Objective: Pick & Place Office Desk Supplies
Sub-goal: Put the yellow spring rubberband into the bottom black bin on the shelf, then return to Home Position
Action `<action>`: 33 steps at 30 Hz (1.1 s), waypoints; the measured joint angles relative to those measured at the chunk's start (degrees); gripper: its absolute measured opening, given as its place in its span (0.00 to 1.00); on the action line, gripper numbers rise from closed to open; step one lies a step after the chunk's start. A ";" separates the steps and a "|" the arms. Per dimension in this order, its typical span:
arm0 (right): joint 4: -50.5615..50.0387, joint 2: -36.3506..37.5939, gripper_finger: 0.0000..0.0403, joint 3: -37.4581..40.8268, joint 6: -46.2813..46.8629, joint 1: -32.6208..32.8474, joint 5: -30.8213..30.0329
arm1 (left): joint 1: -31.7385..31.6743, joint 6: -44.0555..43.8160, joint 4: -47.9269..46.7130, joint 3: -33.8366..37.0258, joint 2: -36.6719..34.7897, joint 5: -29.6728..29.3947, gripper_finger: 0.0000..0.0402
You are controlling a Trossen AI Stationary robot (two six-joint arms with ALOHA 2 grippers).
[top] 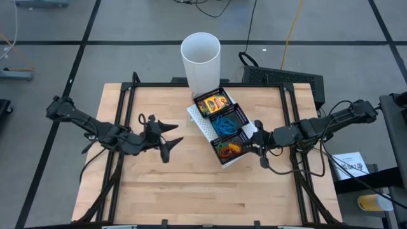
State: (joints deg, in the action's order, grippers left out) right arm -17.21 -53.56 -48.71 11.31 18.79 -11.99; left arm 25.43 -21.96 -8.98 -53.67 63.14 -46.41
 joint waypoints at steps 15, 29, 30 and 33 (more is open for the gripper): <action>-5.33 6.47 0.40 -0.04 0.44 -0.02 0.20 | 2.14 10.04 -0.32 0.02 -5.77 20.58 0.67; -19.00 30.99 0.40 -0.10 -1.69 0.00 -1.38 | 6.14 15.03 -19.40 4.45 -27.30 21.95 0.67; -19.28 31.85 0.40 0.16 -1.24 0.00 -1.44 | 6.03 15.78 -17.45 6.30 -27.89 21.94 0.67; -18.28 34.51 0.40 1.81 -1.90 0.00 -1.44 | 5.65 17.70 -10.02 12.66 -30.37 23.00 0.67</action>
State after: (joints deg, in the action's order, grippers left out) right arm -35.49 -19.05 -46.90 9.41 18.79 -13.43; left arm 31.08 -4.26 -19.00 -41.01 32.77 -23.41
